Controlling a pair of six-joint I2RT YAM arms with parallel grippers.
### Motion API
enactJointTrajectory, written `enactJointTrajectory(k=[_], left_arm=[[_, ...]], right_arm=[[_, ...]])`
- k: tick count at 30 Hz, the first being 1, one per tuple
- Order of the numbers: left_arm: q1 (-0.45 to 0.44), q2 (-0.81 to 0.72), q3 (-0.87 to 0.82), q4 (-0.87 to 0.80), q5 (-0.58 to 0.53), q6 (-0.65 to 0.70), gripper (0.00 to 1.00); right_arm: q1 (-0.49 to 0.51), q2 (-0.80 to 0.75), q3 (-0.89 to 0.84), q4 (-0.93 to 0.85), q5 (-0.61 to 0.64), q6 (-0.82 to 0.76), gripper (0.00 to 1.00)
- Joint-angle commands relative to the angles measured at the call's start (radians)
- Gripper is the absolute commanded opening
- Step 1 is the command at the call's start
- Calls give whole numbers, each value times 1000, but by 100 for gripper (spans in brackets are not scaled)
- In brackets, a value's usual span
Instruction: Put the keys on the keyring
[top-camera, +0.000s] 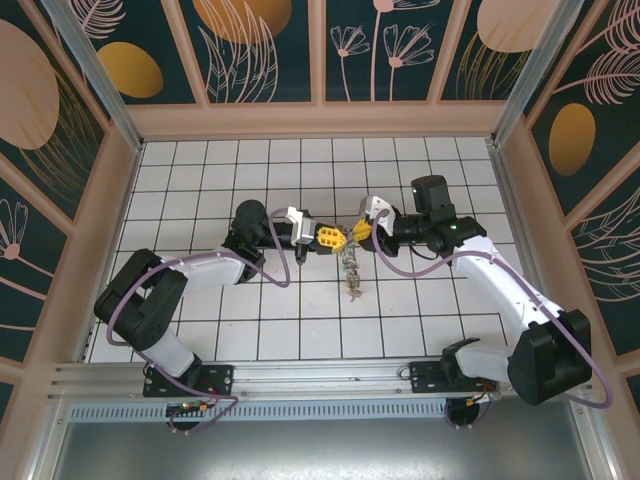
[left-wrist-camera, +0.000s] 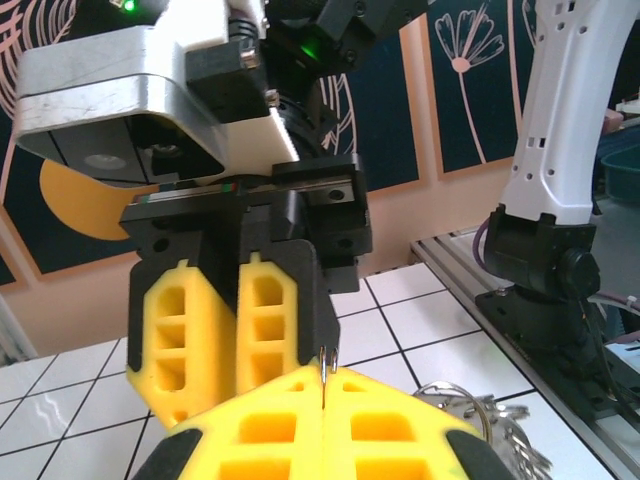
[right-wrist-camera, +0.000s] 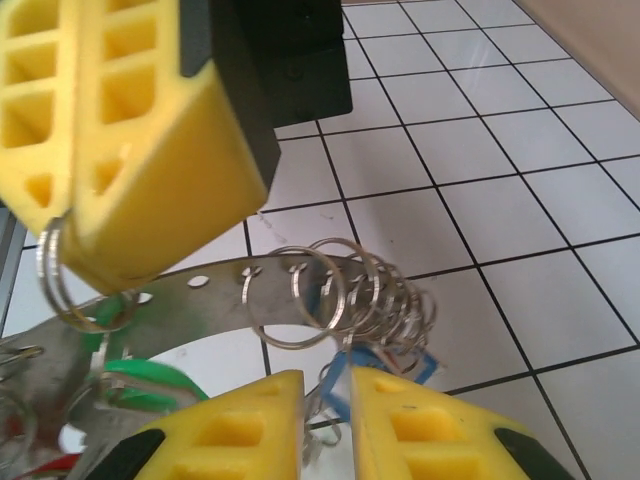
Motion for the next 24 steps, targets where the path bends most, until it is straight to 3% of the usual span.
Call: enactJointTrajectory(k=[1,6,13,17,19,22,24], left_arm=[[-4,-21,5,68,26,2,0],[-4,-23,9,63,17,3,0],[-4,-44,7,9,15,33,0],[-4,-52,14,-37,16,66,0],[-4,-50,14,-40,14,68,0],[-4,-49,15,-39,15,68,0],[-4,-48,18,-38,14,68,0]], right_arm=[[-5,-23,1,-6,-44,-30,16],[-7,-34,23,-35,-65,-35,18],[-22,-138,-33,-61,-62,-105,37],[16,-139,-35,-55,-83,-88,39],[48,-123,-36,-36,-76,-68,37],[54,-83,-26,-24,-75,-32,19],[53,-64,-23,-23,-55,-14,15]])
